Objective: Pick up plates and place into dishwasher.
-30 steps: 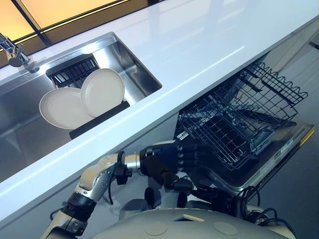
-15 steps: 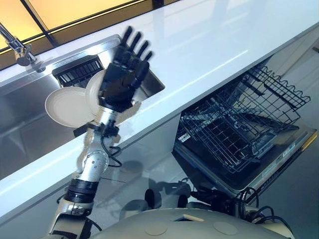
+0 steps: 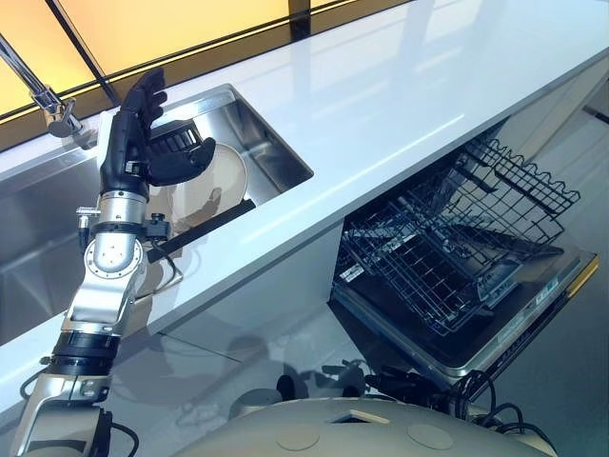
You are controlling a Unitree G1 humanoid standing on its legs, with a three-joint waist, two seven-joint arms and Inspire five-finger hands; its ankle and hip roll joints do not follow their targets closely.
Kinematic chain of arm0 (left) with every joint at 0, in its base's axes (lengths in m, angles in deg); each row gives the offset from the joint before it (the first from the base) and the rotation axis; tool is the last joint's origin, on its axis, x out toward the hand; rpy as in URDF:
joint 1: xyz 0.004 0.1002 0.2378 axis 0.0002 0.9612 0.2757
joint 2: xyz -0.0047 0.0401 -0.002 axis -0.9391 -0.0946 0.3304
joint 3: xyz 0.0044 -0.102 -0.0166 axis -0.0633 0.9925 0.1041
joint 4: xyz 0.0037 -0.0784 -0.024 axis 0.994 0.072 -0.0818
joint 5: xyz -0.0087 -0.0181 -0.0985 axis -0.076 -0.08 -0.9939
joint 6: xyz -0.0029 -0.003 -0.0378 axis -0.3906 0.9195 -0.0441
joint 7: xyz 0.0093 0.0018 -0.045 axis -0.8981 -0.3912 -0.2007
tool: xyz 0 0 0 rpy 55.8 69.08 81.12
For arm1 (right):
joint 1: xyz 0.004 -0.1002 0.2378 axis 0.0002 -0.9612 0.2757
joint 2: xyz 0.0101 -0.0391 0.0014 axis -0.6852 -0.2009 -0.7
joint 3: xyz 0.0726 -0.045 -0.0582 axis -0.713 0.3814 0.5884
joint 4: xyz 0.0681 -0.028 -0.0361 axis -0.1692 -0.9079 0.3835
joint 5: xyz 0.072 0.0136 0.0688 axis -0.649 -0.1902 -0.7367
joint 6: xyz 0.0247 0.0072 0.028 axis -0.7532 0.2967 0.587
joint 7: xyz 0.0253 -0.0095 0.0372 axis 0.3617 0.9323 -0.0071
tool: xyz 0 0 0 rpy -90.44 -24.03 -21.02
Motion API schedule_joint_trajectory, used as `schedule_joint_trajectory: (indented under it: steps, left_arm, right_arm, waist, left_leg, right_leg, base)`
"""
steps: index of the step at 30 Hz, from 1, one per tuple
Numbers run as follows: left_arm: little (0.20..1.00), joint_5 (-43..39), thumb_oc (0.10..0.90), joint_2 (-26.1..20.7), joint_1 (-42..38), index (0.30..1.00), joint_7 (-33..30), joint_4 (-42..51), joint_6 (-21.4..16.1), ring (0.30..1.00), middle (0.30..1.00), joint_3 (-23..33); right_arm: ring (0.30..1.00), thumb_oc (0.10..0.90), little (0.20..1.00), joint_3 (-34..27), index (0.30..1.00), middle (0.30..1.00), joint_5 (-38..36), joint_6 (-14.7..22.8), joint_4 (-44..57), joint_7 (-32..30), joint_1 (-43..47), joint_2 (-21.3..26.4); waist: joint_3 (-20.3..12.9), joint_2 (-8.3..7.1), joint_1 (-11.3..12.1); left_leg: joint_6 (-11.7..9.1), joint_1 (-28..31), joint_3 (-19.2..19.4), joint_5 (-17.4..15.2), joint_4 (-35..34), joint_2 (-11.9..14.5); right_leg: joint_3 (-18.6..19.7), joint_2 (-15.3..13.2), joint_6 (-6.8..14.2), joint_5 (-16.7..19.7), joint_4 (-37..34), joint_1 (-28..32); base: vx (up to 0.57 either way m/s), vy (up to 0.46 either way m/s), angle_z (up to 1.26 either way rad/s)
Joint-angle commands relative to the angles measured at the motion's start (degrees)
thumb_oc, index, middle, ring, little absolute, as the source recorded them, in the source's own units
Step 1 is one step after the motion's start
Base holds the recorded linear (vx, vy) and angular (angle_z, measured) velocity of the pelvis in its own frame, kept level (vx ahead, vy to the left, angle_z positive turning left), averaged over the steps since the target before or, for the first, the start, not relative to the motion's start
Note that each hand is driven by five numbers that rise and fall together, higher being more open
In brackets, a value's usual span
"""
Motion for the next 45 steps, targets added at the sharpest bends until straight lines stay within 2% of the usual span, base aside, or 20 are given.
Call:
schedule_joint_trajectory:
  steps: [1,9,16,20,27,33,37,39,43,45]
  left_arm:
    - [0.9,1.6,0.8,-5.2,-12.1,0.9,-1.1,-5.6,-0.8,0.9,0.9,6.2]
    - [0.9,1.5,0.8,-9.9,-14.5,0.9,1.8,-17.6,1.6,0.9,0.9,5.6]
    - [0.9,-0.1,0.8,-12.8,-16.3,0.9,3.9,-22.4,1.9,0.9,0.9,5.8]
    - [0.9,-2.6,0.8,-14.3,-17.7,0.9,3.7,-24.1,0.4,0.9,0.9,5.8]
    - [0.9,-5.3,0.8,-13.6,-18.8,0.9,1.2,-25.1,-3.2,0.9,0.9,6.3]
    - [0.9,-5.1,0.8,-13.2,-19.2,0.9,1.4,-26.2,-4.0,0.9,0.9,6.2]
    - [0.9,-5.6,0.8,-14.2,-19.7,0.9,6.2,-26.3,-4.8,0.9,0.9,5.5]
    - [0.9,-6.5,0.8,-15.1,-20.1,0.9,9.5,-25.7,-4.0,0.9,0.9,5.1]
    - [0.9,-11.4,0.8,-16.8,-20.6,0.9,24.3,-23.8,2.0,0.9,0.9,4.2]
    - [0.9,-12.8,0.8,-17.6,-20.9,0.9,28.7,-23.0,4.5,0.9,0.9,3.7]
  right_arm:
    - [0.9,0.8,0.9,1.0,0.9,0.9,1.9,-3.1,-3.7,-1.0,-2.3,1.1]
    - [0.9,0.8,0.9,1.3,0.9,0.9,3.4,-4.5,-3.3,-2.3,-1.2,2.1]
    - [0.9,0.8,0.9,0.8,0.9,0.9,5.1,-5.7,-3.4,-3.2,-0.6,2.9]
    - [0.9,0.8,0.9,0.7,0.9,0.9,6.0,-6.0,-3.3,-2.7,-0.6,3.3]
    - [0.9,0.8,0.9,0.7,0.9,0.9,7.3,-6.7,-2.9,-1.7,-0.8,3.8]
    - [0.9,0.8,0.9,0.6,0.9,0.9,8.3,-6.3,-3.4,-0.8,-1.0,3.9]
    - [0.9,0.8,0.9,0.4,0.9,0.9,9.7,-6.1,-3.6,-0.3,-1.1,4.0]
    - [0.9,0.8,0.9,0.3,0.9,0.9,9.9,-6.0,-3.7,-0.2,-1.0,4.2]
    - [0.9,0.8,0.9,-0.6,0.9,0.9,10.2,-6.2,-4.2,0.1,-1.1,4.5]
    - [0.9,0.8,0.9,-0.9,0.9,0.9,10.4,-6.2,-4.5,0.3,-1.0,4.8]
  waist:
    - [-0.9,2.47,-1.0]
    - [0.6,3.34,-1.7]
    - [2.2,3.31,-1.7]
    - [3.0,2.96,-1.7]
    - [3.2,2.1,-1.5]
    - [2.6,1.73,-1.5]
    - [2.0,1.69,-1.5]
    - [1.9,1.74,-1.4]
    - [1.8,2.09,-1.2]
    - [1.8,2.28,-1.2]
  left_leg:
    - [1.4,1.2,0.3,-7.2,1.1,-2.2]
    - [2.6,0.9,1.2,-8.1,2.4,-3.0]
    - [3.6,-0.1,2.2,-8.9,4.2,-3.7]
    - [4.0,-0.9,2.6,-9.2,5.2,-3.9]
    - [4.3,-1.6,2.5,-9.5,5.7,-4.2]
    - [4.5,-2.0,2.4,-9.7,6.2,-4.6]
    - [4.5,-1.6,2.3,-9.8,6.1,-4.8]
    - [4.6,-1.4,2.1,-9.9,6.0,-4.9]
    - [4.6,-0.9,1.9,-10.0,5.8,-4.9]
    - [4.6,-0.7,1.7,-10.0,5.8,-5.0]
  right_leg:
    - [0.3,0.5,2.8,-6.8,7.5,-3.4]
    - [1.9,-0.6,4.2,-6.5,9.5,-5.1]
    - [3.2,-1.5,5.6,-5.5,11.0,-7.2]
    - [4.0,-2.0,6.6,-4.7,11.7,-8.5]
    - [4.7,-2.6,7.3,-4.0,12.3,-10.0]
    - [4.8,-2.9,7.7,-3.9,13.4,-10.7]
    - [4.8,-3.0,7.8,-3.8,14.1,-11.0]
    - [4.7,-3.1,7.8,-3.8,14.4,-11.0]
    - [4.3,-3.2,7.9,-4.1,14.7,-11.0]
    - [4.3,-3.2,8.0,-4.0,14.6,-10.8]
  base:
    - [0.12,0.145,-0.01]
    - [0.11,0.14,-0.02]
    - [0.09,0.123,-0.09]
    - [0.07,0.084,-0.08]
    - [0.05,0.052,-0.08]
    - [0.01,0.018,0.0]
    - [0.0,0.0,0.0]
    - [0.0,0.0,0.0]
    - [0.0,0.0,0.0]
    - [0.01,0.002,0.04]
